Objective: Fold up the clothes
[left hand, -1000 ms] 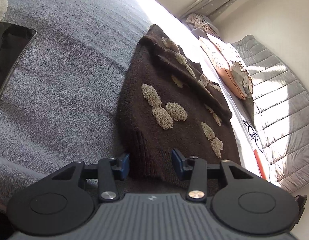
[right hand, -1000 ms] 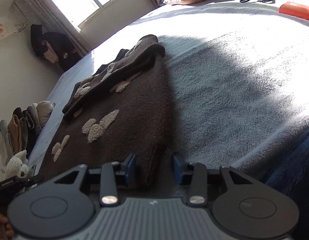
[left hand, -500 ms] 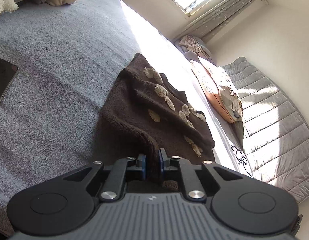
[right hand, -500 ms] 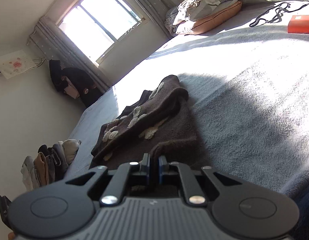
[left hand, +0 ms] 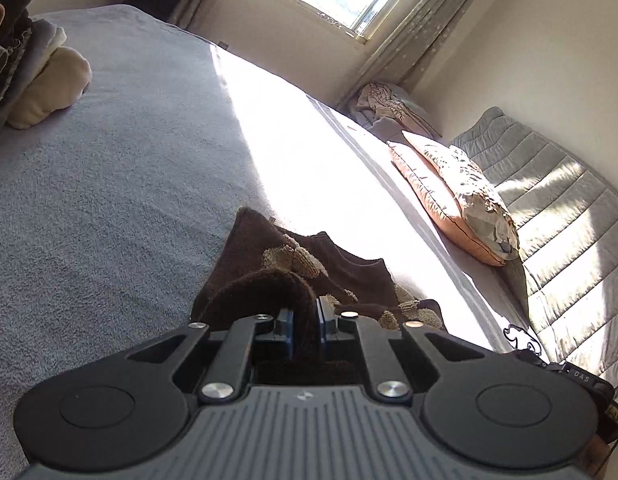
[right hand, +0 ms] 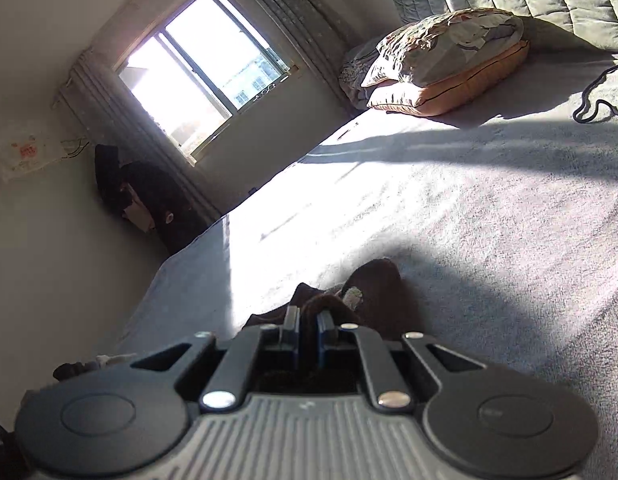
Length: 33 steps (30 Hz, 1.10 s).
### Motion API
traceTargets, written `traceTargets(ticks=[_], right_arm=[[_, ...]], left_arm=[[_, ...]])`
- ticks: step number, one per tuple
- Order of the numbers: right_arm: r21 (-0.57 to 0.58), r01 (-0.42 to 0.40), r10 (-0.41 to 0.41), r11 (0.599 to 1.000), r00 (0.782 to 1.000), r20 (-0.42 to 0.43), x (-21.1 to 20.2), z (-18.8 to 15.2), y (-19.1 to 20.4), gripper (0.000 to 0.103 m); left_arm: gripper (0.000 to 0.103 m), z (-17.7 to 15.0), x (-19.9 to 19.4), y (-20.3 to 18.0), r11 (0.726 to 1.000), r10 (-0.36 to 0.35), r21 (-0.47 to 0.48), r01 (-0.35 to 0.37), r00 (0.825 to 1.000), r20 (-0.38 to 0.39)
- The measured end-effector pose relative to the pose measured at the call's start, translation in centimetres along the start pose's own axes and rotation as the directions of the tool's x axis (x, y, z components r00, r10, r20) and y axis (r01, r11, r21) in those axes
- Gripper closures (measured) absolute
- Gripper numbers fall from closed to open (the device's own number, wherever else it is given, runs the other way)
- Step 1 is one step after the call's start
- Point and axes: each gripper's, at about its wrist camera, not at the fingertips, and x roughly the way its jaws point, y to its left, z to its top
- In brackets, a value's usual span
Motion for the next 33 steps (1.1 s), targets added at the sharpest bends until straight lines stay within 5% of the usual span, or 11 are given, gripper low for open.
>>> traceTargets(ticks=[6, 10, 13, 15, 17, 20, 25, 30, 33], right_arm=[[0.008, 0.100, -0.100, 0.995, 0.995, 0.012, 9.3, 4.1, -0.2, 0.095], [-0.012, 0.268, -0.268, 0.963, 0.957, -0.110, 16.7, 4.9, -1.8, 0.094], [-0.126, 0.314, -0.331, 0.941, 0.932, -0.147, 19.2, 4.1, -2.1, 0.089], [-0.117, 0.282, -0.295, 0.952, 0.948, -0.117, 18.1, 3.9, -2.5, 0.076], [-0.116, 0.313, -0.322, 0.943, 0.944, -0.076, 17.3, 3.9, -3.2, 0.032], [-0.170, 0.400, -0.406, 0.901, 0.914, -0.003, 16.9, 4.3, -4.0, 0.031], [-0.355, 0.280, -0.307, 0.892, 0.951, -0.021, 16.4, 5.0, -3.4, 0.031], [-0.492, 0.156, -0.237, 0.857, 0.966, -0.105, 17.9, 4.9, -2.8, 0.031], [-0.541, 0.093, -0.206, 0.836, 0.967, -0.153, 18.7, 4.5, -2.5, 0.033]], left_arm=[[0.092, 5.4, 11.1, -1.6, 0.995, 0.080, 0.060, -0.078, 0.996, -0.041], [0.077, 7.2, 18.2, 1.1, 0.986, 0.125, -0.088, -0.140, 0.979, -0.158], [0.076, 7.1, 18.6, 3.4, 0.980, 0.064, -0.178, -0.090, 0.987, -0.149], [0.068, 7.2, 17.8, 4.5, 0.971, 0.010, -0.237, -0.036, 0.994, -0.110], [0.052, 8.0, 16.5, 5.1, 0.966, 0.064, -0.250, -0.071, 0.997, -0.039], [0.045, 9.3, 14.2, 5.2, 0.962, 0.172, -0.227, -0.152, 0.982, 0.073], [0.042, 9.3, 14.2, 3.8, 0.997, 0.074, 0.004, -0.074, 0.997, -0.003], [0.035, 8.0, 15.9, 4.7, 0.993, -0.062, 0.090, 0.073, 0.991, -0.115], [0.035, 7.0, 17.3, 4.5, 0.981, -0.054, 0.176, 0.082, 0.986, -0.157]])
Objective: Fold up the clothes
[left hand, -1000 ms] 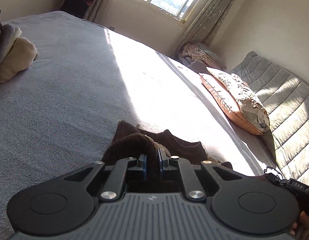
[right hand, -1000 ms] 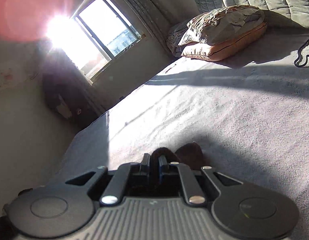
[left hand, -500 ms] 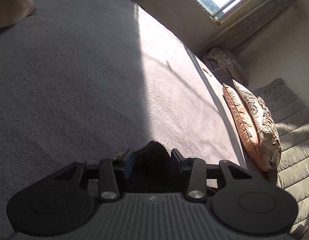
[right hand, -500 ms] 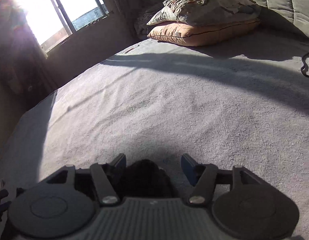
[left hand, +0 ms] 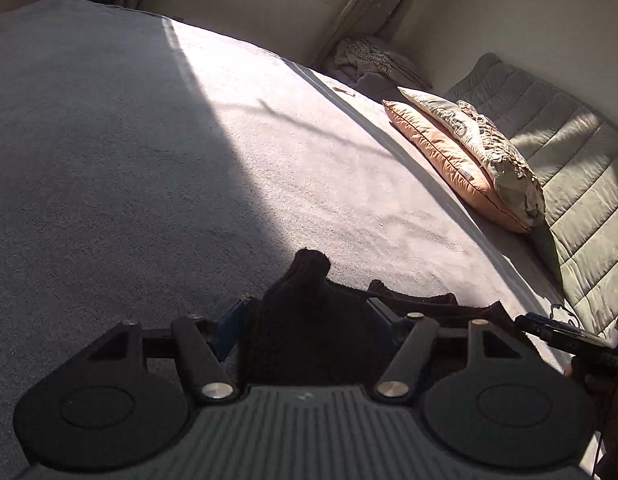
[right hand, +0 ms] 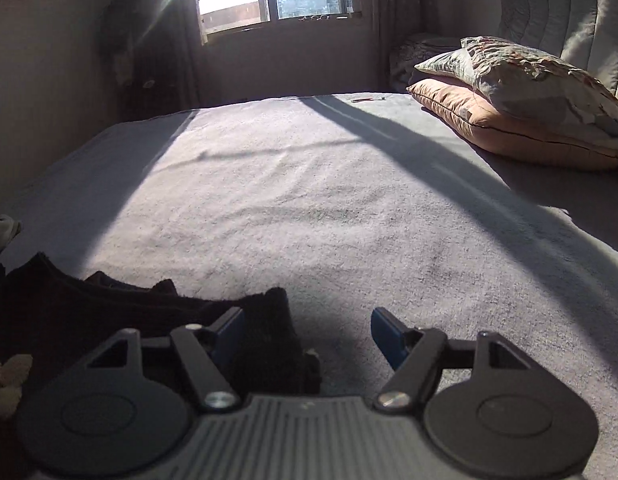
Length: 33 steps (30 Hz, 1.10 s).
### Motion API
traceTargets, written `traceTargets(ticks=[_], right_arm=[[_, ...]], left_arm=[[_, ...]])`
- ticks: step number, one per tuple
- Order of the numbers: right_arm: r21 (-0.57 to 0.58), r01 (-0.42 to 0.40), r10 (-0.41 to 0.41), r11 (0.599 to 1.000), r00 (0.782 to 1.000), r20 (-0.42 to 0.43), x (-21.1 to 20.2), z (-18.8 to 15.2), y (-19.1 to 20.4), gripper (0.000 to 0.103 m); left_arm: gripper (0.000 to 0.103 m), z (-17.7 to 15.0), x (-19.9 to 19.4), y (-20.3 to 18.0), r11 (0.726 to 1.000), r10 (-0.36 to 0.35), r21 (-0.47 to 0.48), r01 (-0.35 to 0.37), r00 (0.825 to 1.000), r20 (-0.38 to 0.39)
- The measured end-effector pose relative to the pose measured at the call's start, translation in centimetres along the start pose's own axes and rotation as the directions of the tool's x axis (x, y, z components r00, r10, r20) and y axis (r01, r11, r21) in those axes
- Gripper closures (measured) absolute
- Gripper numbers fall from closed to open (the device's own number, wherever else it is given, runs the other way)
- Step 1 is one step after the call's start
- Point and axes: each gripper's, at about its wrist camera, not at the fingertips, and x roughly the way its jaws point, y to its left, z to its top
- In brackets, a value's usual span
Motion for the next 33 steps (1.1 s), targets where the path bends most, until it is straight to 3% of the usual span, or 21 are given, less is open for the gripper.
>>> traceTargets(ticks=[1, 2, 3, 4, 8, 12, 15, 18, 20, 22, 23, 25, 27, 29, 30, 31, 33], right_arm=[[-0.015, -0.012, 0.012, 1.000, 1.000, -0.011, 0.2, -0.1, 0.2, 0.040], [-0.041, -0.020, 0.019, 0.999, 1.000, -0.023, 0.5, -0.3, 0.6, 0.062], [-0.068, -0.006, 0.006, 0.998, 1.000, -0.011, 0.4, -0.5, 1.1, 0.074], [-0.094, 0.008, -0.008, 0.996, 1.000, 0.001, 0.4, -0.7, 1.6, 0.084], [-0.129, 0.058, -0.047, 0.990, 0.995, 0.082, -0.6, -0.7, 2.8, 0.090], [-0.103, 0.112, -0.094, 0.988, 0.982, 0.166, -1.7, 0.7, 2.9, 0.091], [-0.078, 0.180, -0.169, 0.981, 0.977, 0.133, -0.3, 1.2, 2.7, 0.091], [-0.133, 0.231, -0.238, 0.964, 0.970, -0.042, 3.6, -0.4, 2.6, 0.090], [-0.173, 0.261, -0.270, 0.950, 0.962, -0.033, 4.2, -1.5, 3.1, 0.089], [-0.200, 0.297, -0.307, 0.934, 0.952, -0.018, 4.1, -1.7, 3.6, 0.087], [-0.207, 0.318, -0.327, 0.925, 0.945, -0.008, 3.8, -1.5, 3.8, 0.075], [-0.182, 0.368, -0.370, 0.912, 0.929, 0.022, 2.1, -0.8, 3.7, 0.058], [-0.136, 0.392, -0.388, 0.910, 0.920, 0.056, -0.5, -0.2, 3.5, 0.056], [-0.083, 0.392, -0.385, 0.916, 0.919, 0.087, -3.4, 0.1, 3.4, 0.044], [-0.039, 0.362, -0.358, 0.931, 0.930, 0.081, -5.2, -0.4, 3.4, 0.041], [0.004, 0.332, -0.331, 0.943, 0.941, 0.077, -6.9, -0.9, 3.5, 0.035], [0.084, 0.266, -0.272, 0.960, 0.960, 0.072, -10.3, -1.9, 3.7, 0.033]], left_arm=[[0.040, -0.4, 0.4, -0.2, 0.999, -0.003, 0.038, 0.003, 1.000, -0.012], [0.056, -0.6, 0.8, -0.3, 0.998, 0.016, 0.060, -0.014, 1.000, -0.022], [0.068, -0.8, 1.1, -0.4, 0.996, 0.043, 0.076, -0.040, 0.999, -0.030], [0.089, -0.8, 1.6, -0.4, 0.995, 0.066, 0.079, -0.063, 0.997, -0.033], [0.094, -0.1, 0.8, -0.1, 0.997, 0.023, 0.068, -0.024, 1.000, 0.015], [0.095, 0.9, 0.8, -0.2, 0.997, 0.048, 0.054, -0.051, 0.997, 0.055], [0.094, 1.4, 2.0, 0.6, 0.996, 0.089, 0.000, -0.090, 0.994, 0.065], [0.086, 0.6, 4.9, 0.2, 0.980, 0.194, 0.045, -0.193, 0.981, -0.020], [0.073, 0.3, 5.3, -0.6, 0.964, 0.254, 0.087, -0.253, 0.967, -0.004], [0.065, 0.8, 4.7, -0.7, 0.958, 0.277, 0.072, -0.277, 0.961, 0.008], [0.064, 1.0, 4.1, -0.6, 0.960, 0.274, 0.053, -0.275, 0.962, 0.015], [0.065, 1.7, 2.4, -0.3, 0.962, 0.272, 0.004, -0.272, 0.961, 0.040], [0.065, 2.3, -0.1, -0.6, 0.957, 0.291, -0.024, -0.290, 0.953, 0.078], [0.064, 2.2, -2.9, -1.5, 0.946, 0.322, -0.013, -0.323, 0.940, 0.114], [0.064, 1.9, -4.5, -2.3, 0.944, 0.328, 0.000, -0.331, 0.935, 0.137], [0.060, 1.0, -5.9, -3.3, 0.948, 0.312, 0.009, -0.317, 0.938, 0.152], [0.056, -1.3, -8.3, -5.5, 0.962, 0.262, 0.025, -0.271, 0.949, 0.175]])
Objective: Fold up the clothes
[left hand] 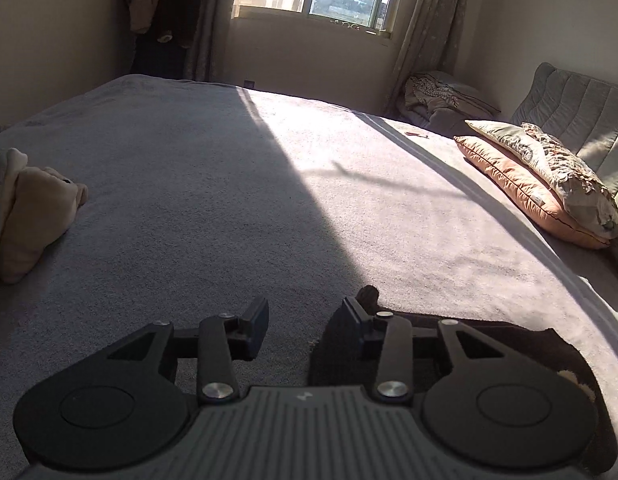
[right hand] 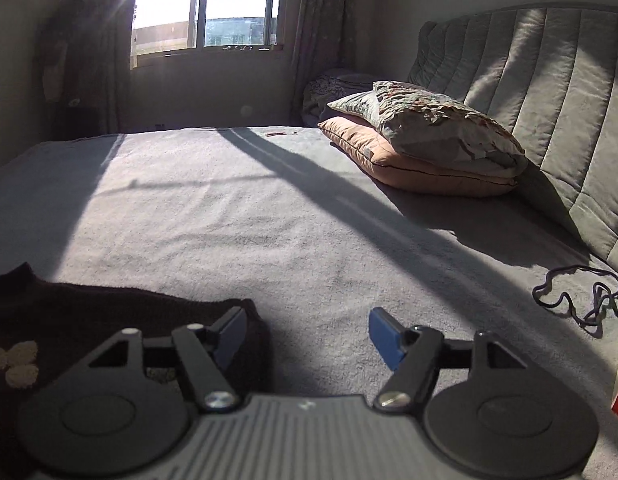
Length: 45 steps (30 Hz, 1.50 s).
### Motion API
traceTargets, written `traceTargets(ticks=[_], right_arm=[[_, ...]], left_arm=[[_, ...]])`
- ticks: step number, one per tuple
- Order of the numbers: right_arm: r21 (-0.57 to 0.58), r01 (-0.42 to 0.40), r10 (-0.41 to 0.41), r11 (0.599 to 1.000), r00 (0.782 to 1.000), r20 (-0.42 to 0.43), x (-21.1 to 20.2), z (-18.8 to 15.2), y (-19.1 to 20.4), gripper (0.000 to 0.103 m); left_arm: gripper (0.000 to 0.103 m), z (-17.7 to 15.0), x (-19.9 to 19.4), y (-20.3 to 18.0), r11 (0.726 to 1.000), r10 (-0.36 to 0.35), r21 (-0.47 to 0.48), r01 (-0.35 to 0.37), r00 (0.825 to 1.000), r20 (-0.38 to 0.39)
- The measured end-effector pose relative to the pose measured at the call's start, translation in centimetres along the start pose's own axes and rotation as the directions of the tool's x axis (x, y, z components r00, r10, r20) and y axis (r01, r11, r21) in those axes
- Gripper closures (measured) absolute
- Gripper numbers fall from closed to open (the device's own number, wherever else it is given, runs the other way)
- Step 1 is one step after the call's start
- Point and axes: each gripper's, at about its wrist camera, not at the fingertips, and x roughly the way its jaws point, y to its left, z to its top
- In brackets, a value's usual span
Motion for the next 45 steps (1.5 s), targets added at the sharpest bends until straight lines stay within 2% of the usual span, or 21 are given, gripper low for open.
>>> traceTargets(ticks=[2, 4, 5, 7, 8, 9, 10, 11, 13, 14, 17, 20, 23, 26, 28, 31, 33, 39, 41, 43, 45], right_arm=[[0.012, -0.090, 0.090, 0.996, 0.996, -0.003, -2.5, -1.4, 0.7, 0.033], [-0.023, -0.168, 0.169, 0.985, 0.985, 0.022, -4.4, -3.0, 2.7, 0.034], [-0.062, -0.223, 0.226, 0.973, 0.974, 0.035, -4.9, -3.8, 4.1, 0.035], [-0.128, -0.281, 0.292, 0.951, 0.953, 0.082, -5.1, -5.2, 6.4, 0.036], [-0.158, -0.303, 0.320, 0.940, 0.943, 0.097, -5.1, -5.8, 7.5, 0.036], [-0.168, -0.304, 0.320, 0.938, 0.944, 0.076, -4.3, -6.2, 8.1, 0.037], [-0.176, -0.306, 0.318, 0.936, 0.947, 0.046, -3.4, -6.7, 8.7, 0.042], [-0.169, -0.311, 0.311, 0.935, 0.950, -0.026, -1.8, -7.1, 9.0, 0.046], [-0.150, -0.322, 0.312, 0.935, 0.946, -0.083, 0.2, -8.1, 8.7, 0.044], [-0.133, -0.334, 0.327, 0.933, 0.942, -0.073, 0.8, -8.5, 8.4, 0.042], [-0.150, -0.319, 0.310, 0.936, 0.947, -0.081, 1.2, -8.3, 8.9, 0.040], [-0.178, -0.307, 0.298, 0.935, 0.952, -0.074, 1.1, -8.6, 9.4, 0.039], [-0.147, -0.317, 0.310, 0.937, 0.948, -0.067, 0.8, -8.5, 9.0, 0.039], [-0.064, -0.337, 0.337, 0.939, 0.941, -0.018, -0.7, -7.7, 8.5, 0.040], [-0.079, -0.360, 0.362, 0.930, 0.932, 0.007, -1.8, -7.3, 8.7, 0.039], [-0.170, -0.309, 0.298, 0.936, 0.951, -0.086, -0.3, -8.6, 9.7, 0.032], [-0.153, -0.316, 0.309, 0.936, 0.949, -0.068, 0.1, -9.0, 9.4, 0.028], [-0.060, -0.344, 0.342, 0.937, 0.939, -0.038, -1.1, -7.8, 8.4, 0.029], [-0.089, -0.326, 0.323, 0.941, 0.945, -0.045, -0.7, -8.2, 8.5, 0.027], [-0.137, -0.298, 0.291, 0.945, 0.954, -0.068, 0.3, -9.1, 8.8, 0.018], [-0.139, -0.301, 0.295, 0.944, 0.954, -0.062, 0.7, -9.2, 8.9, 0.014]], left_arm=[[0.050, -2.2, -2.7, -2.0, 0.997, -0.069, 0.022, 0.068, 0.998, 0.011], [0.049, -5.0, -3.6, -4.8, 0.987, -0.150, 0.061, 0.150, 0.989, -0.014], [0.049, -6.3, -3.3, -6.1, 0.978, -0.187, 0.083, 0.190, 0.982, -0.037], [0.049, -8.5, -1.9, -8.3, 0.957, -0.245, 0.135, 0.255, 0.966, -0.087], [0.049, -9.2, -0.9, -8.9, 0.957, -0.225, 0.164, 0.238, 0.970, -0.092], [0.049, -9.9, 0.0, -9.2, 0.960, -0.191, 0.192, 0.206, 0.977, -0.090], [0.049, -10.3, 0.8, -9.1, 0.963, -0.176, 0.189, 0.191, 0.980, -0.092], [0.049, -10.4, 1.6, -8.7, 0.967, -0.186, 0.154, 0.201, 0.977, -0.104], [0.049, -10.5, 2.5, -7.9, 0.970, -0.204, 0.112, 0.217, 0.972, -0.119], [0.047, -10.7, 2.9, -7.7, 0.970, -0.207, 0.107, 0.220, 0.971, -0.122], [0.046, -11.4, 3.5, -7.7, 0.965, -0.202, 0.148, 0.216, 0.974, -0.107], [0.046, -11.4, 3.6, -8.0, 0.969, -0.187, 0.145, 0.202, 0.976, -0.110], [0.046, -11.5, 3.5, -8.1, 0.970, -0.179, 0.148, 0.193, 0.978, -0.104], [0.045, -11.5, 3.6, -8.2, 0.972, -0.172, 0.141, 0.186, 0.980, -0.104], [0.045, -11.5, 3.6, -8.2, 0.973, -0.166, 0.142, 0.180, 0.981, -0.106], [0.045, -11.7, 3.3, -8.3, 0.972, -0.155, 0.160, 0.170, 0.983, -0.102], [0.045, -11.8, 3.3, -8.4, 0.971, -0.149, 0.171, 0.165, 0.984, -0.102], [0.045, -11.7, 3.4, -8.5, 0.973, -0.133, 0.174, 0.152, 0.985, -0.112], [0.045, -11.8, 3.4, -8.7, 0.972, -0.124, 0.187, 0.142, 0.986, -0.108], [0.045, -11.9, 3.4, -9.0, 0.970, -0.115, 0.202, 0.134, 0.988, -0.105], [0.044, -12.0, 3.3, -9.1, 0.970, -0.109, 0.208, 0.129, 0.989, -0.101]])
